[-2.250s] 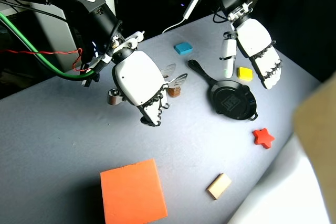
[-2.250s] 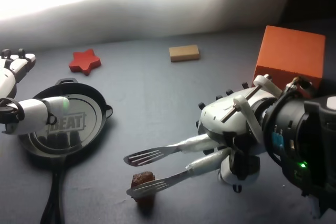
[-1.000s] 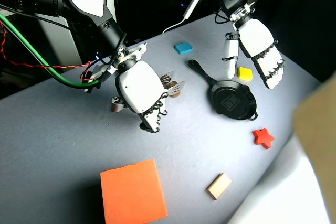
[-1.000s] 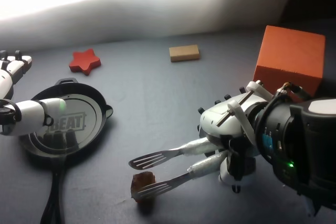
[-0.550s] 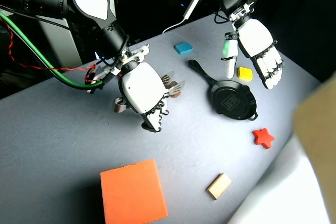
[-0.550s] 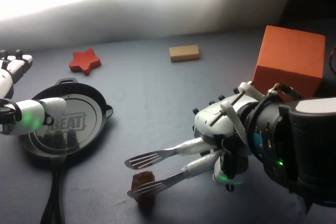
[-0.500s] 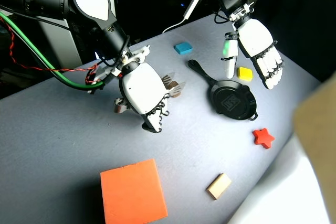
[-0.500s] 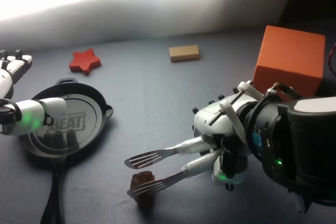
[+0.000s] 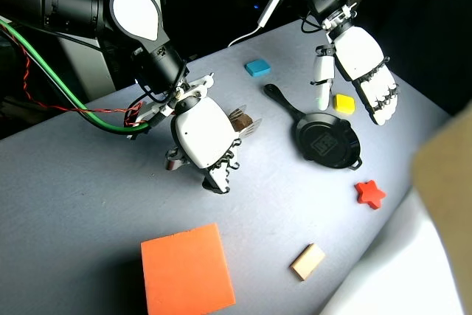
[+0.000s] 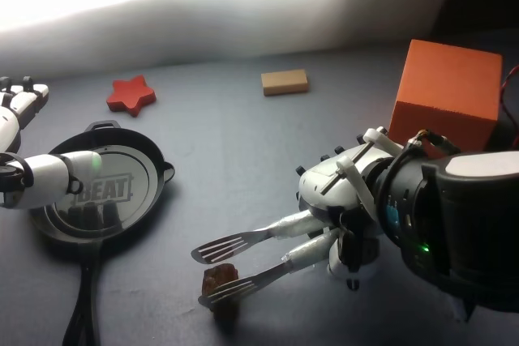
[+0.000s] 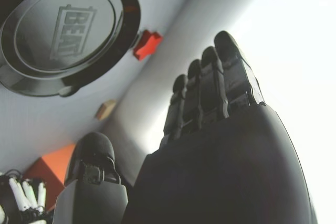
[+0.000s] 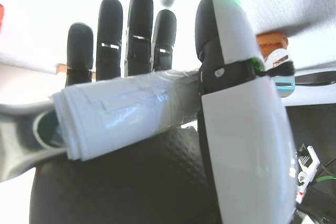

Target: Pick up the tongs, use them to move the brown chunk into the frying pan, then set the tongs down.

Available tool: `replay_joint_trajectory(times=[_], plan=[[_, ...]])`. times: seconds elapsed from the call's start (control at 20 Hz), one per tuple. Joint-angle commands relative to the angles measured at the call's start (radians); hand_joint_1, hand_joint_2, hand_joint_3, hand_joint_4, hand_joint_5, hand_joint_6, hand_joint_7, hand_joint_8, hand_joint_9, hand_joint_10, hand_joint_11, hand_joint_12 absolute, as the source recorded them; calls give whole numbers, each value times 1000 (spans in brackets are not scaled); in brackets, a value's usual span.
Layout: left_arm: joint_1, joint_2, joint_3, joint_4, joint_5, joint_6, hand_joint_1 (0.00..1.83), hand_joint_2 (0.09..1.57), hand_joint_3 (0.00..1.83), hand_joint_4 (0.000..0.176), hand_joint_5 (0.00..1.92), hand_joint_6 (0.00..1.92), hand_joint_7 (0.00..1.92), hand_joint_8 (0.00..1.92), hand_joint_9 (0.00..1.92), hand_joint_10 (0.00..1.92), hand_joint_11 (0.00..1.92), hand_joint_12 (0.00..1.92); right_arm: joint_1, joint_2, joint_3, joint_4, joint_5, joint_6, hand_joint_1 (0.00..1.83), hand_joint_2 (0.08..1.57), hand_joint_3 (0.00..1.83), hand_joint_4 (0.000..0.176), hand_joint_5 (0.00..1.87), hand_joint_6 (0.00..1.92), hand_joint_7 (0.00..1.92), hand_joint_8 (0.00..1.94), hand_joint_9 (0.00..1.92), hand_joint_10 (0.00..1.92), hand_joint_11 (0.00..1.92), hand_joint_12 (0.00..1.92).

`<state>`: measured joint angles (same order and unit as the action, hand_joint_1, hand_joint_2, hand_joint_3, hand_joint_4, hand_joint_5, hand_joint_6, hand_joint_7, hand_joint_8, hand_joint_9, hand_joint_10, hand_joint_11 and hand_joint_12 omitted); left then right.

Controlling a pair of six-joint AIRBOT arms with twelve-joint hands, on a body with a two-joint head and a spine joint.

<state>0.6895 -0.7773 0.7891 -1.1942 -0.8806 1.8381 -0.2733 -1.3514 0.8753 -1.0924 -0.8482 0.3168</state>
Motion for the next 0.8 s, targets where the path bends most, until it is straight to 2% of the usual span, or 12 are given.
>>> replay_joint_trajectory(times=[0.0,0.15,0.45,0.5,0.65,0.75], plan=[[-12,7,4,47,-87,4,0,1190,1,23,29,0,70,0,90,2,0,432,-11,-1,4,-28,1,-2,1083,1173,0,0,573,609,758,264,472,845,108,1666],[-12,7,5,47,-89,4,0,1195,2,14,41,6,71,4,84,3,0,412,-9,-7,4,-27,4,-6,1070,1172,0,0,572,612,759,266,478,842,105,1664],[-14,6,5,46,-92,5,0,1195,2,17,49,4,94,4,109,6,0,462,27,-5,4,14,4,-55,1086,1167,0,0,574,622,764,269,479,835,109,1670],[-15,6,5,44,-92,7,0,1192,0,23,32,3,81,5,95,4,0,406,31,-4,4,14,3,-57,1083,1165,0,0,571,621,765,269,480,835,109,1668],[-15,6,5,43,-92,8,0,1184,0,16,42,8,76,3,84,1,0,394,34,-4,4,14,1,-68,1073,1170,0,0,567,616,757,266,476,830,106,1662],[-15,6,5,43,-92,8,0,1180,0,20,53,8,92,5,99,5,0,415,34,-4,4,20,1,-90,1082,1165,0,0,577,615,763,268,476,827,104,1660]])
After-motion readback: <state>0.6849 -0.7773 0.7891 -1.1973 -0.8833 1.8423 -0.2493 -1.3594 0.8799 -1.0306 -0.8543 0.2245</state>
